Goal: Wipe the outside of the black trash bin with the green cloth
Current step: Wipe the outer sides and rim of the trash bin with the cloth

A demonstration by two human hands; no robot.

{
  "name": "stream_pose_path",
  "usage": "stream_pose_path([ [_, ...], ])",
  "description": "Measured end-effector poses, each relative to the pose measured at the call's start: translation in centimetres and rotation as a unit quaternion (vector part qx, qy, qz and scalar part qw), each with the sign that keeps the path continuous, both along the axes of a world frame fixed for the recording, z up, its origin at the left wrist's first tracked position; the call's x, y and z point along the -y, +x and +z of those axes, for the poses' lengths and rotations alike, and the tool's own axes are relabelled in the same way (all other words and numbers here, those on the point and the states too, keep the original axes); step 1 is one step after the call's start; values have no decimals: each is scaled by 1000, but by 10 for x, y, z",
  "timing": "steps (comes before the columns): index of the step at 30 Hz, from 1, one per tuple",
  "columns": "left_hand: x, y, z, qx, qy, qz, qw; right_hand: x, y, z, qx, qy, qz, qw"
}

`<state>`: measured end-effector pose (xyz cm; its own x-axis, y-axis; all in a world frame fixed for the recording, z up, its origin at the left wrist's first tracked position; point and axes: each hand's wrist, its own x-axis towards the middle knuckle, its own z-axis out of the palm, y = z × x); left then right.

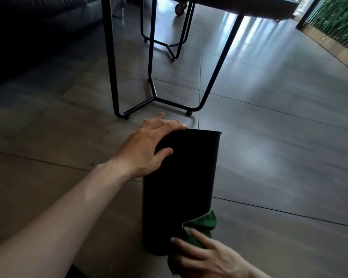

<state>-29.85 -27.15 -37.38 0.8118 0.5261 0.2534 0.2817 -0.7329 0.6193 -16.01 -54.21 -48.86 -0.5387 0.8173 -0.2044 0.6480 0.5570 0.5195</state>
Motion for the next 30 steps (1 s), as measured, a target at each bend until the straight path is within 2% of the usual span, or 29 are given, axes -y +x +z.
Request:
stream_pose_path([
  [2,-2,-1,0,1,0,9,1000,-11,7,15,-124,95,2,988],
  [4,-1,-1,-1,4,4,3,1000,-31,12,34,-246,159,-90,952],
  [7,5,1,1,14,10,-15,1000,-64,6,58,-316,231,-211,896],
  [9,8,1,2,12,22,-12,1000,-70,-2,56,-306,256,-201,895],
  [11,11,0,3,4,56,-10,998,-58,-10,37,-267,242,-137,923],
  [14,20,0,6,-14,112,-16,994,-30,-16,14,-124,169,-68,975],
  [16,30,2,6,-25,144,-26,989,-21,-13,10,-55,203,-47,976],
  [18,37,5,4,-38,174,-26,984,-22,-4,14,-86,249,-60,963],
  [20,37,7,3,-54,196,-14,979,-28,7,28,-199,249,-111,941],
  [22,35,7,2,-60,203,-5,977,-40,18,47,-316,260,-181,894],
  [24,35,6,1,-59,202,-1,978,-53,24,63,-372,285,-250,847],
  [25,35,6,0,-58,201,0,978,-58,24,66,-379,293,-263,837],
  [27,34,5,0,-60,197,5,978,-60,18,59,-352,305,-245,850],
  [30,31,3,2,-66,184,5,981,-46,0,29,-236,276,-126,923],
])
